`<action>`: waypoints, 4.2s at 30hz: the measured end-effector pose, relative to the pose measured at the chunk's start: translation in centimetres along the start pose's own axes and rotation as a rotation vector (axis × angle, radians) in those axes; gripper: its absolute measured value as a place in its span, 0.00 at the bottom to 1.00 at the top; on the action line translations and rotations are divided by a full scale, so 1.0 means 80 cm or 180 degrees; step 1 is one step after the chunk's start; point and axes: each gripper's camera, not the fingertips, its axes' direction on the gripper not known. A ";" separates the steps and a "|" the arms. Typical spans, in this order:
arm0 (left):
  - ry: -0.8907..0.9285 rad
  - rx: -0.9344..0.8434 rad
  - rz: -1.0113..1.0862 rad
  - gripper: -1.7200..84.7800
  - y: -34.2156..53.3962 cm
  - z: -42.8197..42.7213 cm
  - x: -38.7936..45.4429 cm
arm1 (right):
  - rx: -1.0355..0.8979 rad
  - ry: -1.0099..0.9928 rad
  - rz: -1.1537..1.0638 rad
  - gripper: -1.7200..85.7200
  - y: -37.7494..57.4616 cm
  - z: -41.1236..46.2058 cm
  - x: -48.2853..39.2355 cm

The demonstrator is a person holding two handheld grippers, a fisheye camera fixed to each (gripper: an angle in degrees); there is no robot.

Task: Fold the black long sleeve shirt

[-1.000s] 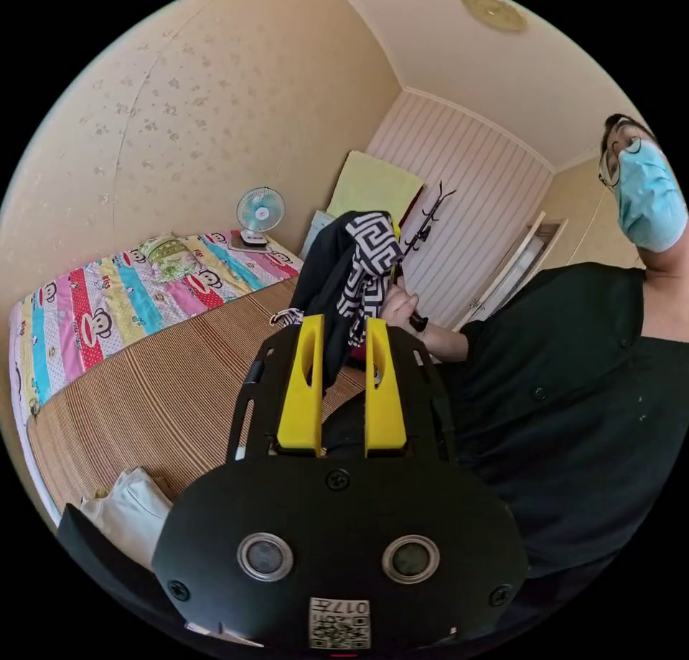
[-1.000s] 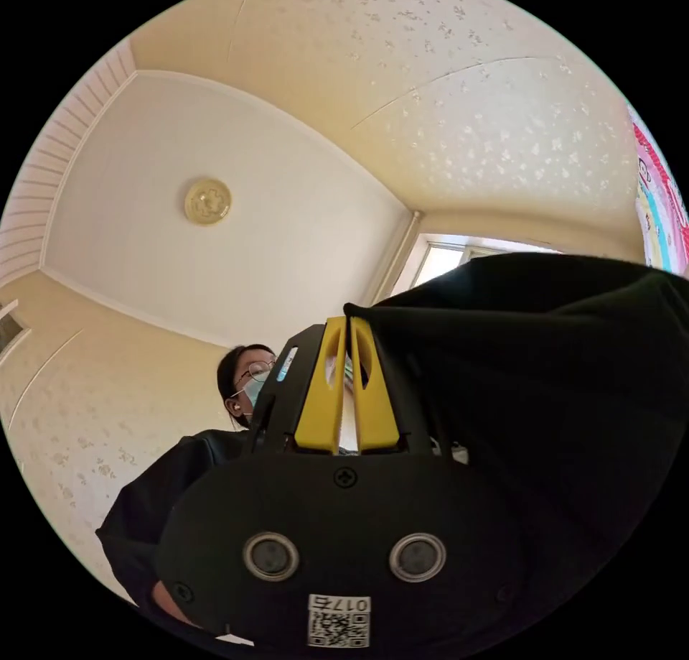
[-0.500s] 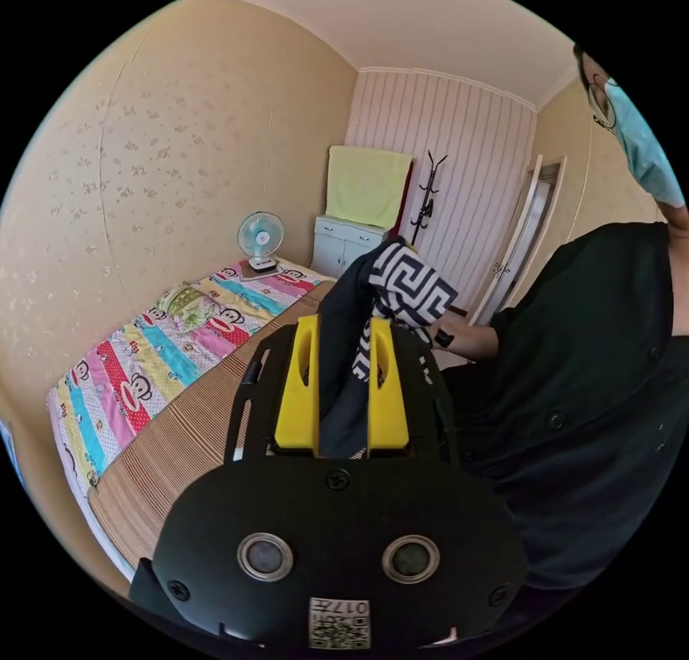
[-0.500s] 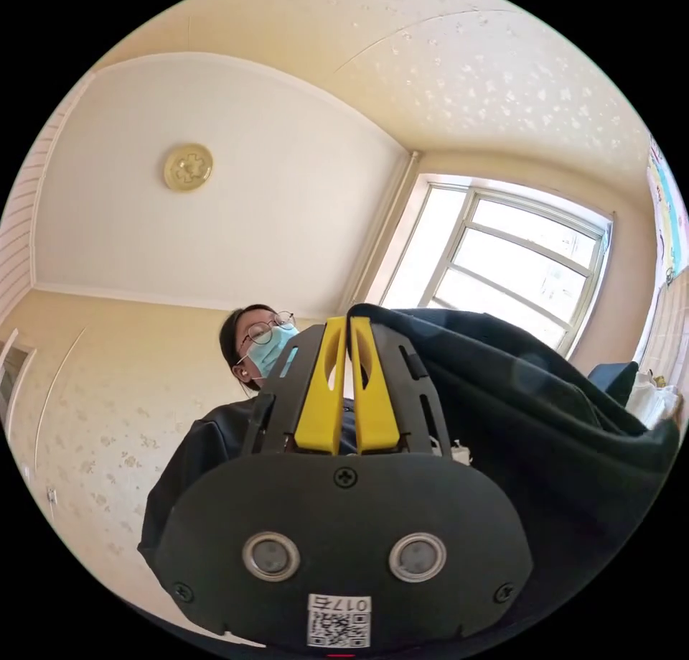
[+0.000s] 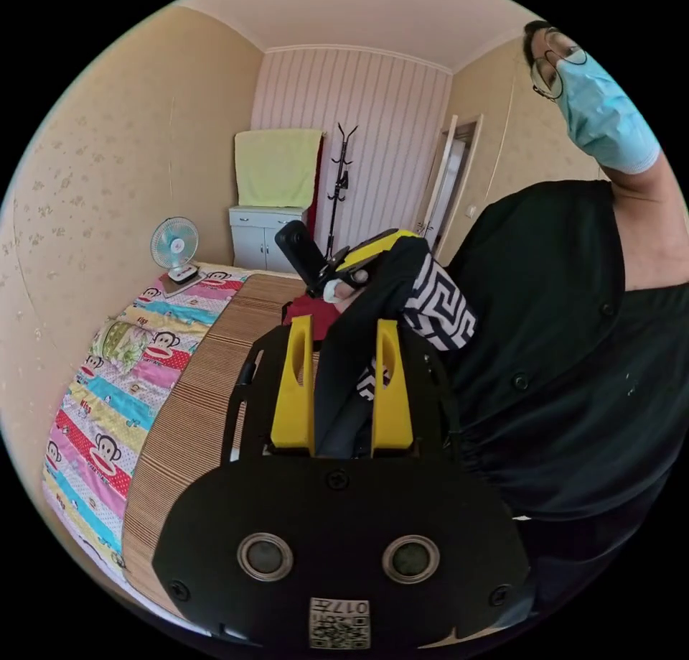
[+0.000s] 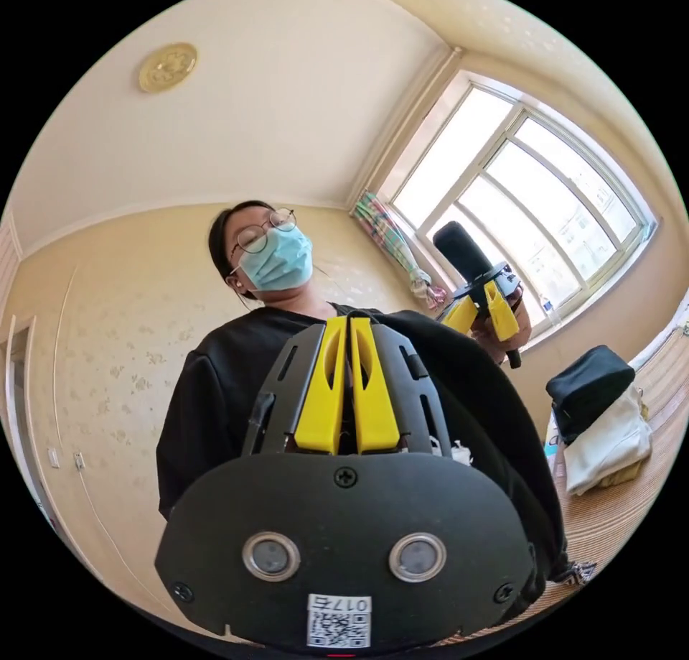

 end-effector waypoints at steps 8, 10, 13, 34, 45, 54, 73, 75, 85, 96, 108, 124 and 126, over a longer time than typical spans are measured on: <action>-0.0029 0.0441 0.0015 0.02 -0.003 -0.004 0.013 | -0.0158 0.0412 -0.0133 0.03 -0.021 0.017 0.004; -0.0090 0.0753 -0.0214 0.02 0.008 -0.023 0.005 | 0.0189 0.0560 -0.0018 0.03 -0.014 0.005 0.006; -0.0115 0.1509 -0.0661 0.01 0.035 -0.065 -0.012 | 0.1091 0.1060 0.0517 0.04 0.009 -0.014 0.003; -0.0407 0.2125 -0.0223 0.01 -0.072 -0.185 0.041 | -0.0260 0.4635 0.0025 0.13 0.105 0.177 0.027; -0.0573 0.2222 -0.0266 0.01 -0.073 -0.237 0.060 | -0.0196 0.3563 -0.0573 0.12 0.118 0.230 0.021; -0.0310 0.2376 -0.0615 0.01 -0.057 -0.241 0.028 | -0.0426 0.3078 -0.0185 0.05 0.157 0.265 0.064; 0.0191 0.2469 -0.1841 0.01 0.068 -0.287 -0.083 | 0.1320 0.4319 -0.0814 0.02 0.175 0.158 -0.193; 0.0018 0.2003 -0.1901 0.01 0.078 -0.281 -0.085 | 0.1468 0.4433 -0.0799 0.02 0.176 0.148 -0.212; 0.0000 0.0812 -0.2107 0.01 0.117 -0.175 -0.074 | 0.1886 0.4667 -0.0074 0.03 0.283 0.086 -0.269; 0.1561 0.1496 -0.0109 0.01 0.033 -0.229 -0.046 | 0.0883 0.3469 0.0233 0.08 0.314 0.074 -0.191; 0.2376 0.3058 -0.0402 0.01 0.048 -0.283 -0.122 | -0.0246 0.2969 -0.0540 0.15 0.259 0.151 -0.179; 0.2635 0.3199 -0.0102 0.01 0.031 -0.361 -0.133 | -0.0593 0.2965 -0.1096 0.09 0.190 0.207 -0.158; 0.2530 0.3210 -0.0110 0.01 0.037 -0.382 -0.138 | -0.0745 0.3034 -0.1199 0.06 0.186 0.219 -0.163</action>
